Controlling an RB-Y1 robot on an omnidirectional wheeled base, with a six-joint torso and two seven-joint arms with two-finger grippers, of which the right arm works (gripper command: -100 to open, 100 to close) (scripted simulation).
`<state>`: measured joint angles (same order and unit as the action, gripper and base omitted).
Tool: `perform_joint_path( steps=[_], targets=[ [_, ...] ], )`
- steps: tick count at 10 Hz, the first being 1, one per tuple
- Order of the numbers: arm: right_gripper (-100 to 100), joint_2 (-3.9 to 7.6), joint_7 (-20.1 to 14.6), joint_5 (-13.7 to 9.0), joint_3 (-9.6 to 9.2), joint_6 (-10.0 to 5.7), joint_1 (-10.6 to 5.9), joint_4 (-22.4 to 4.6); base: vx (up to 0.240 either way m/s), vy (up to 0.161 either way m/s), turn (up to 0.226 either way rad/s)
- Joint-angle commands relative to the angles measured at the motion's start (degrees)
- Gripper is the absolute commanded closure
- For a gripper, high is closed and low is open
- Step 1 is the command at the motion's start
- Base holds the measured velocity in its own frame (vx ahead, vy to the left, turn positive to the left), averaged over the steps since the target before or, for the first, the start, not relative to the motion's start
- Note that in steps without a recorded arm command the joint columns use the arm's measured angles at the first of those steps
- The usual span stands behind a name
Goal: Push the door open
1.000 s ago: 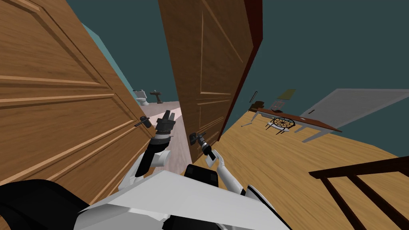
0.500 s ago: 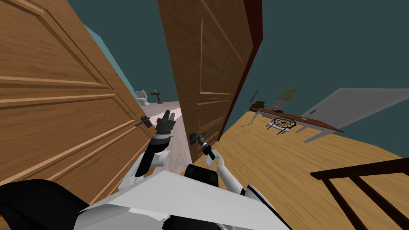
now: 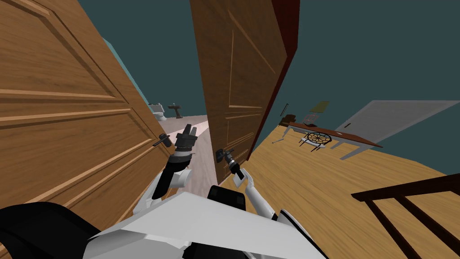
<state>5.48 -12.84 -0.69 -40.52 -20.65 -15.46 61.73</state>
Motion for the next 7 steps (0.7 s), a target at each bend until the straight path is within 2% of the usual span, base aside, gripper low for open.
perform_joint_path(
  steps=[1,5,7],
  targets=[
    [100,-0.35,0.42,-0.11,1.6,-0.9,-1.25,-1.39,0.072,0.17,-0.024],
    [100,-0.57,1.7,-0.14,4.94,-0.77,-1.7,-2.83,0.068,0.159,-0.037],
    [100,-0.73,2.16,-0.15,6.17,-0.72,-1.86,-3.36,0.057,0.099,-0.026]
  ],
)
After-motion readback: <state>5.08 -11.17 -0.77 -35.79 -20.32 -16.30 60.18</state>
